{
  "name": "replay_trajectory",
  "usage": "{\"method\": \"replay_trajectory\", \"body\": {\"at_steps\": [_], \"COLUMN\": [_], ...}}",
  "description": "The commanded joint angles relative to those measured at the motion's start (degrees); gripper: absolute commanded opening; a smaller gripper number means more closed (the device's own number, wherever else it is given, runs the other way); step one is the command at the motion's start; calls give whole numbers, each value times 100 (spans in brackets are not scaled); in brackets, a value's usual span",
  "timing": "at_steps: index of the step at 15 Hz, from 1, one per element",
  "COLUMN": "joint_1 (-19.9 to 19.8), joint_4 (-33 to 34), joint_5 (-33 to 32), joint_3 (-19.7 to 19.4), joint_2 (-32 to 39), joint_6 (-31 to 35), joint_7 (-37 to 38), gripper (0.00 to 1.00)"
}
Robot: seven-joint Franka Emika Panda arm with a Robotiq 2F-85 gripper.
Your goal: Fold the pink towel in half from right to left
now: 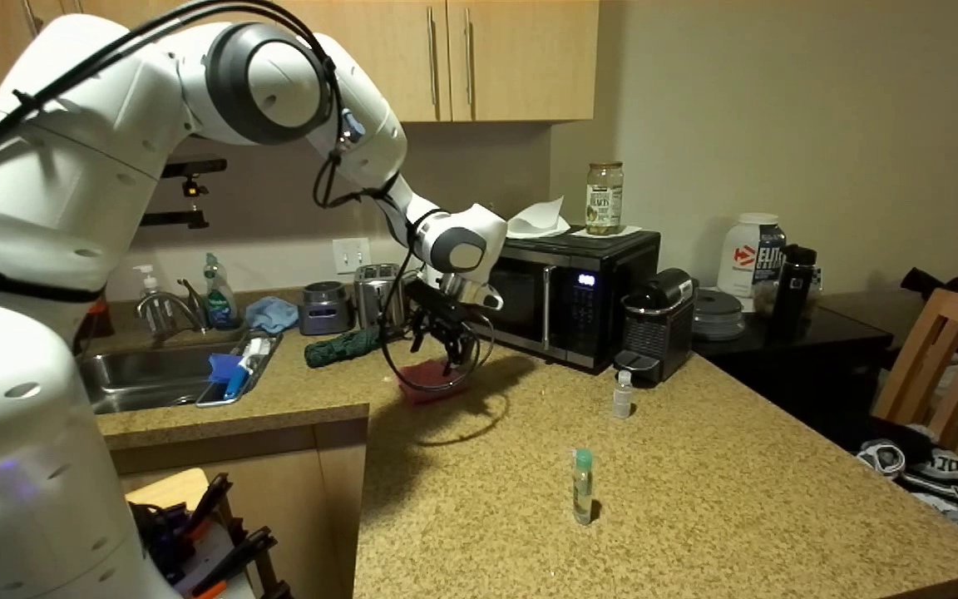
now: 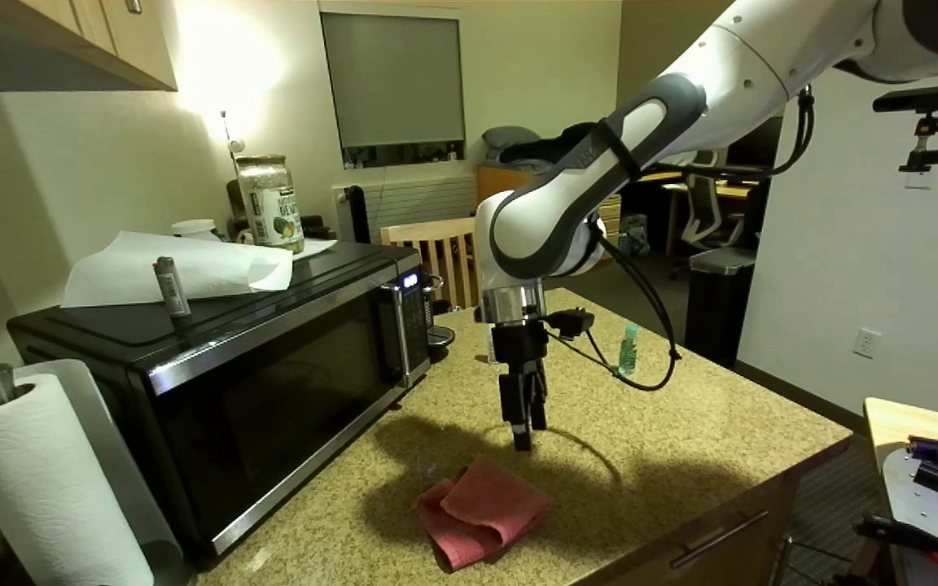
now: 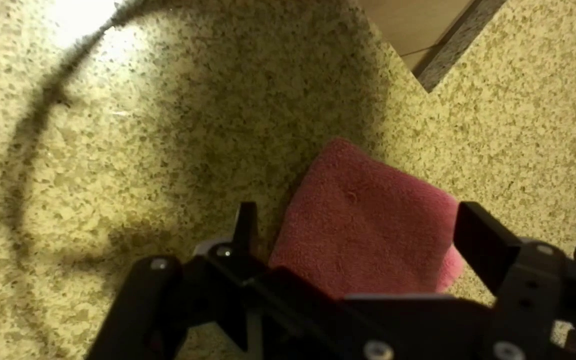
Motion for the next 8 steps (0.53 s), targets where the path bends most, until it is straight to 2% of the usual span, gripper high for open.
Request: {"method": "replay_trajectory", "body": {"at_steps": [1,8], "joint_1": [11,74], "joint_4": [62,22], "joint_5": [-53,-154], "joint_3": [72,41], "joint_2": [250,646], "joint_6": [236,660], "joint_7": [27,248], "gripper": [100,100]}}
